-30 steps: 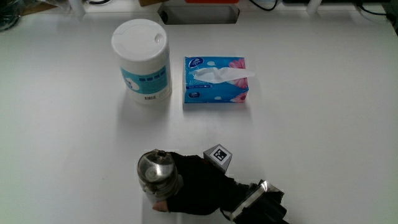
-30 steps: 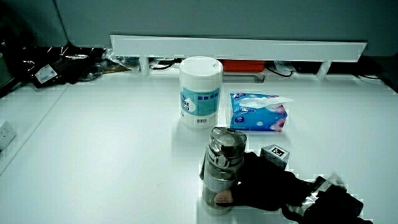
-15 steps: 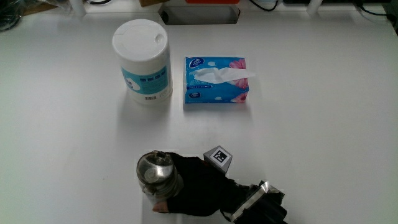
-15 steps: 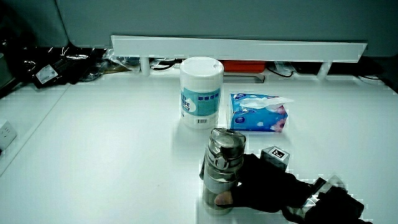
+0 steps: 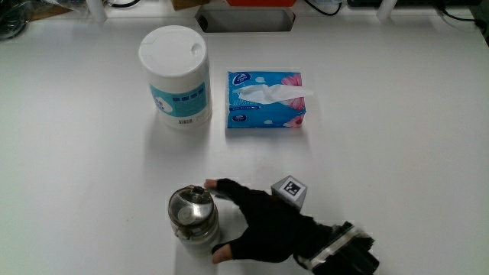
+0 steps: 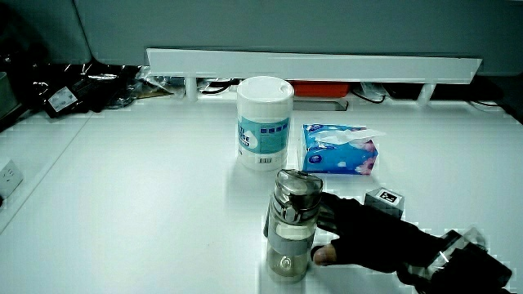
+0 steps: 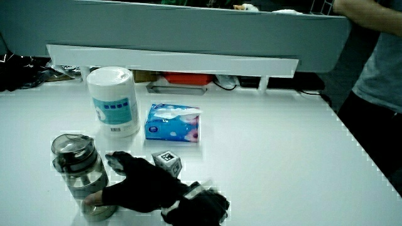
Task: Place bottle
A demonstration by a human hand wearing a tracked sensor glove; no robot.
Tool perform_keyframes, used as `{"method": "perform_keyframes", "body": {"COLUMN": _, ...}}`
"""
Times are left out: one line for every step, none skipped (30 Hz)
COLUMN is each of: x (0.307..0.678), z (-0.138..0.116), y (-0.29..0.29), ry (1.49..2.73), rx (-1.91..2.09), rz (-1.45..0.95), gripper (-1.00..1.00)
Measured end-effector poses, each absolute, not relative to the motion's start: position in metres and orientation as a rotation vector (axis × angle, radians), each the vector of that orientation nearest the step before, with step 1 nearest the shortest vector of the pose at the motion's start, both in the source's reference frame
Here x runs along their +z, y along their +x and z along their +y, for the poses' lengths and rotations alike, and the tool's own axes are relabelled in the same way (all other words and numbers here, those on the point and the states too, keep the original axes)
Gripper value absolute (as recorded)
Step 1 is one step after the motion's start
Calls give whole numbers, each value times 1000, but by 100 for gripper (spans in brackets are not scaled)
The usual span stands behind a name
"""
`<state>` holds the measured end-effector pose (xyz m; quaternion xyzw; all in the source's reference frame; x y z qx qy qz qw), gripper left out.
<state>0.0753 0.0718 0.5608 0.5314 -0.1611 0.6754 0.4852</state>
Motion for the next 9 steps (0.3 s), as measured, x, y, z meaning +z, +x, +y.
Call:
{"method": "perform_keyframes", "body": {"x": 556, "z": 69, "y": 81, "ry": 1291, "rx": 1630, "rz": -383, "gripper": -100}}
{"method": "perform_keyframes", "body": {"x": 552, "z": 66, "y": 86, "ry": 1289, "rx": 1616, "rz": -374, "gripper": -100}}
{"method": "perform_keyframes", "body": {"x": 548, "z": 63, "y": 91, "ry": 1268, "rx": 1632, "rz": -373, "gripper": -100}}
{"method": "perform_keyframes", "body": {"x": 545, "z": 60, "y": 98, "ry": 1304, "rx": 1595, "rz": -389, "gripper": -100}}
{"method": "perform_keyframes", "body": {"x": 541, "z": 57, "y": 104, "ry": 1311, "rx": 1582, "rz": -389, "gripper": -100}}
{"method": "perform_keyframes", "body": {"x": 537, "z": 55, "y": 111, "ry": 1325, "rx": 1542, "rz": -378, "gripper": -100}}
{"method": "perform_keyframes", "body": {"x": 527, "z": 53, "y": 117, "ry": 1318, "rx": 1538, "rz": -353, "gripper": -100}}
{"method": "perform_keyframes", "body": {"x": 521, "z": 50, "y": 123, "ry": 1326, "rx": 1527, "rz": -354, "gripper": -100}}
{"method": "perform_keyframes", "body": {"x": 515, "z": 47, "y": 129, "ry": 1335, "rx": 1516, "rz": -356, "gripper": -100}}
